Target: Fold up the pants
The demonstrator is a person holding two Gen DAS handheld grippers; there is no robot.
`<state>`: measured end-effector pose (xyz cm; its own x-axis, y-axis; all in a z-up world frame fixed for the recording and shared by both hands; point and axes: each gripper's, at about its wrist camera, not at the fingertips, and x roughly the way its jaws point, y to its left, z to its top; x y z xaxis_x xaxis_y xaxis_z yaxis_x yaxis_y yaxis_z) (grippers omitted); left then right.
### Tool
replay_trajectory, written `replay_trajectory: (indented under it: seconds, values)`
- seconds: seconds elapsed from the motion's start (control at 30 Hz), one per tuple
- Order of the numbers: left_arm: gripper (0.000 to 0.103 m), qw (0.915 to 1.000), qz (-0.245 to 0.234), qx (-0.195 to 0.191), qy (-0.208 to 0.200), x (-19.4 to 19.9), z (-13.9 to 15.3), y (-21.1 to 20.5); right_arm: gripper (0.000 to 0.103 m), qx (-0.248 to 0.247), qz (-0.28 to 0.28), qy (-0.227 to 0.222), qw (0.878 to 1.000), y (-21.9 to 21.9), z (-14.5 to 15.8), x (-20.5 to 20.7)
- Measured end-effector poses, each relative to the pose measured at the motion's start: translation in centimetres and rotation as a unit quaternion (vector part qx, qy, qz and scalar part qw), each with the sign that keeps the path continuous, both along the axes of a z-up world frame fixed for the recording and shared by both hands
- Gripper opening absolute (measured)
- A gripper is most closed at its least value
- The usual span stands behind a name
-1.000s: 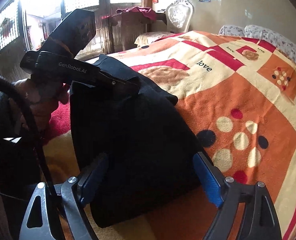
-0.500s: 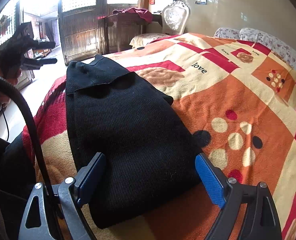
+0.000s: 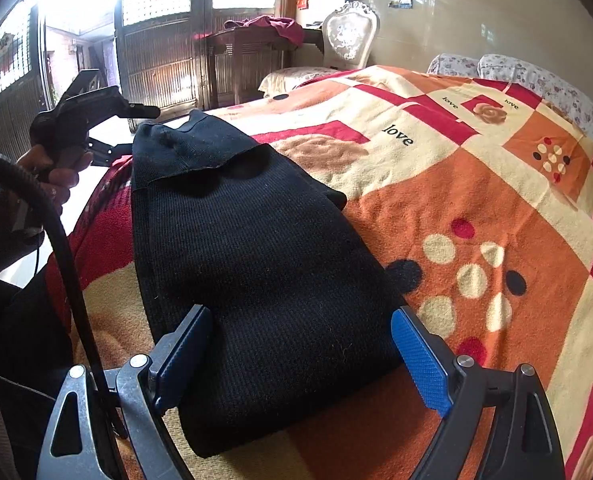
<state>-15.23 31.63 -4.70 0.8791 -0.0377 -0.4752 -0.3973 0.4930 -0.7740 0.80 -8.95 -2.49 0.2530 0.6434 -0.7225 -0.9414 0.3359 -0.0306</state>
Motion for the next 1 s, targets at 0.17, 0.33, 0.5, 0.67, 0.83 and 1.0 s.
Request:
replay_trajectory:
  seconds: [0.17, 0.33, 0.5, 0.67, 0.83, 1.0]
  values:
    - [0.079, 0.9967, -0.001, -0.071, -0.039, -1.1, -0.7, 1.3, 0.089, 0.0, 0.0, 0.001, 1.0, 0.0, 0.0, 0.0]
    - [0.079, 0.9954, -0.036, -0.077, -0.044, -1.0, -0.3, -0.1, 0.089, 0.0, 0.0, 0.001, 1.0, 0.0, -0.1, 0.1]
    - [0.079, 0.9951, -0.025, -0.086, -0.041, -0.2, -0.2, 0.4, 0.089, 0.0, 0.0, 0.0, 1.0, 0.0, -0.1, 0.0]
    - [0.079, 0.9991, -0.043, 0.001, -0.006, 0.4, 0.8, -1.5, 0.089, 0.001, -0.002, 0.001, 1.0, 0.0, -0.1, 0.1]
    - [0.046, 0.9966, -0.01, 0.069, 0.044, 0.4, 1.2, -2.5, 0.09, 0.001, -0.002, 0.001, 1.0, 0.0, -0.1, 0.1]
    - [0.017, 0.9929, 0.011, 0.111, 0.039, -0.5, 0.7, -3.3, 0.09, 0.001, -0.002, 0.001, 1.0, 0.0, -0.1, 0.1]
